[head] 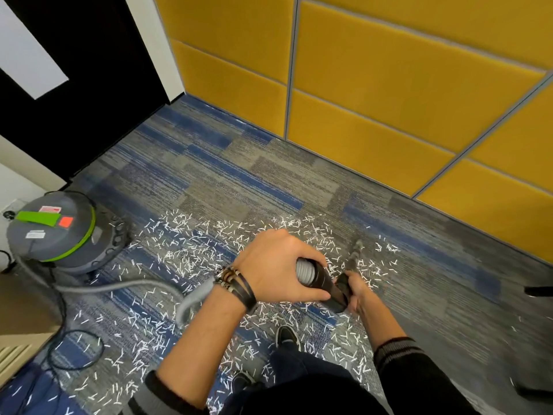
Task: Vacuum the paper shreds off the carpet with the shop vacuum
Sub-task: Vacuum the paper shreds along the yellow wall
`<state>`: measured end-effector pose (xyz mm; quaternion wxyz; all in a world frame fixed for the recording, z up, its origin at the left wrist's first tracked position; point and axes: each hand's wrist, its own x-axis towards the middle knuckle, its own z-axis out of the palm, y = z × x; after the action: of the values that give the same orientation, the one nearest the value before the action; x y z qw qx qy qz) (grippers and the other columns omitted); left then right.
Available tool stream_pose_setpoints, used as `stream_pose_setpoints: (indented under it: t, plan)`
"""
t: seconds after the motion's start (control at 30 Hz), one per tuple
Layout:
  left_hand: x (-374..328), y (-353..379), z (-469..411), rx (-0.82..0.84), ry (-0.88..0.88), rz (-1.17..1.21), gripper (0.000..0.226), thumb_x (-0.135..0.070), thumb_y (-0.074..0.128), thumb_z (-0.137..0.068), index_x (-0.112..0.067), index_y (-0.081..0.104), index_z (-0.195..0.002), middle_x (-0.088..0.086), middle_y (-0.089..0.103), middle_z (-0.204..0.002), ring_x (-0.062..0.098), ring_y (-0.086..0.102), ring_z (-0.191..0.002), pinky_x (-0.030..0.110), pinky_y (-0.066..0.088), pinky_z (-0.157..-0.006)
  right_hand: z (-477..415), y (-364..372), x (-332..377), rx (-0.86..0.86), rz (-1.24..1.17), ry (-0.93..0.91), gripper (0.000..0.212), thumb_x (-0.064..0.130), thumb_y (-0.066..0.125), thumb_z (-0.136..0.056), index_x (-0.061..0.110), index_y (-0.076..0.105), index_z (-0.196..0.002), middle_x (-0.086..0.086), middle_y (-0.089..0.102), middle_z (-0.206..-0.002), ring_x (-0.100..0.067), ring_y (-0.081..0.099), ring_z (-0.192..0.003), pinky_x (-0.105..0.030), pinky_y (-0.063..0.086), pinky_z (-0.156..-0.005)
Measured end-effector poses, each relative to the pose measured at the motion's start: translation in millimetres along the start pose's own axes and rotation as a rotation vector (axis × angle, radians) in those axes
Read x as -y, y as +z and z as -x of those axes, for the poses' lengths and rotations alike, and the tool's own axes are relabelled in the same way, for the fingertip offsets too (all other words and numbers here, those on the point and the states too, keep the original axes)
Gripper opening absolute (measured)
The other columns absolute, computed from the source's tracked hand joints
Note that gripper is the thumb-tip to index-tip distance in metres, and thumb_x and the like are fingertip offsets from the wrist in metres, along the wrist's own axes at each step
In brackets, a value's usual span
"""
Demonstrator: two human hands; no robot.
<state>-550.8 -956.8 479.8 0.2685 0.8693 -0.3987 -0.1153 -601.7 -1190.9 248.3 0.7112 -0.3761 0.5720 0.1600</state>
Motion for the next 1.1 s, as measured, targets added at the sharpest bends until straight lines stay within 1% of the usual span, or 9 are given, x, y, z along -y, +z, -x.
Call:
stream_pose_setpoints:
  t: [0.1, 0.17, 0.3, 0.43, 0.6, 0.7, 0.87, 1.03, 1.1]
  plan:
    - [-2, -8, -3, 0.004, -0.017, 0.011, 0.052, -0.078, 0.071, -0.068, -0.044, 0.079, -0.107, -0.023, 0.077, -0.090, -0.001, 0.069, -0.077, 0.025, 0.057, -0.081, 1, 6, 3, 0.035, -0.005, 0.001, 0.033, 0.037, 0.036, -0.105, 0.011, 0.046, -0.087, -0.009, 0.056, -0.055, -0.020, 0.056, -0.046, -0.027, 0.052, -0.054]
    - [-1, -7, 1, 0.019, -0.036, 0.051, 0.049, -0.075, 0.075, -0.069, -0.043, 0.079, -0.105, -0.023, 0.077, -0.089, -0.001, 0.069, -0.078, 0.024, 0.058, -0.080, 1, 0, 0, 0.031, 0.008, 0.020, 0.033, 0.039, 0.038, -0.105, 0.012, 0.046, -0.088, -0.010, 0.056, -0.061, -0.022, 0.055, -0.055, -0.031, 0.052, -0.060]
    - [6, 3, 13, 0.027, -0.092, 0.119, 0.042, -0.065, 0.086, -0.071, -0.040, 0.080, -0.104, -0.024, 0.076, -0.088, -0.002, 0.068, -0.081, 0.016, 0.054, -0.081, 4, -17, -7, -0.024, -0.011, 0.048, 0.029, 0.033, 0.040, -0.104, 0.010, 0.045, -0.088, -0.010, 0.053, -0.064, -0.022, 0.052, -0.052, -0.029, 0.053, -0.045]
    - [12, 14, 21, -0.065, -0.208, 0.220, 0.048, -0.072, 0.080, -0.068, -0.042, 0.079, -0.106, -0.026, 0.076, -0.089, -0.007, 0.069, -0.084, 0.022, 0.056, -0.089, 0, -22, 5, -0.066, 0.077, -0.005, 0.025, 0.030, 0.039, -0.105, 0.009, 0.043, -0.092, -0.011, 0.055, -0.055, -0.023, 0.056, -0.041, -0.031, 0.051, -0.039]
    - [-3, 27, 0, -0.064, -0.155, 0.119, 0.051, -0.077, 0.068, -0.071, -0.041, 0.078, -0.106, -0.022, 0.077, -0.085, -0.002, 0.069, -0.074, 0.026, 0.060, -0.080, -10, -18, 41, -0.046, 0.082, -0.094, 0.028, 0.033, 0.041, -0.104, 0.011, 0.043, -0.087, -0.008, 0.053, -0.050, -0.020, 0.052, -0.039, -0.027, 0.050, -0.041]
    - [-6, 42, -14, -0.072, -0.187, 0.142, 0.051, -0.076, 0.069, -0.071, -0.040, 0.078, -0.107, -0.019, 0.077, -0.083, -0.001, 0.069, -0.073, 0.029, 0.060, -0.082, -18, -17, 64, -0.059, 0.119, -0.084, 0.030, 0.035, 0.042, -0.103, 0.010, 0.043, -0.087, -0.009, 0.053, -0.056, -0.021, 0.051, -0.045, -0.028, 0.051, -0.042]
    - [-10, 57, -41, 0.057, -0.162, 0.115, 0.059, -0.083, 0.058, -0.070, -0.042, 0.078, -0.109, -0.023, 0.077, -0.087, -0.002, 0.068, -0.075, 0.028, 0.060, -0.078, -29, -37, 63, -0.045, 0.110, -0.017, 0.034, 0.039, 0.040, -0.103, 0.011, 0.044, -0.085, -0.008, 0.054, -0.054, -0.022, 0.052, -0.046, -0.029, 0.049, -0.043]
    - [-14, 59, -57, 0.085, -0.125, 0.138, 0.046, -0.074, 0.077, -0.071, -0.043, 0.080, -0.105, -0.022, 0.077, -0.088, 0.000, 0.067, -0.077, 0.030, 0.058, -0.082, -25, -74, 53, -0.108, -0.002, 0.025, 0.027, 0.035, 0.036, -0.105, 0.015, 0.045, -0.089, -0.008, 0.052, -0.064, -0.022, 0.050, -0.056, -0.030, 0.051, -0.055]
    - [-16, 63, -60, 0.110, -0.117, 0.148, 0.045, -0.073, 0.076, -0.072, -0.042, 0.080, -0.104, -0.023, 0.077, -0.089, 0.000, 0.067, -0.078, 0.032, 0.058, -0.085, -24, -87, 49, -0.134, 0.004, 0.050, 0.032, 0.036, 0.035, -0.105, 0.015, 0.045, -0.084, -0.008, 0.051, -0.064, -0.024, 0.049, -0.058, -0.028, 0.053, -0.048]
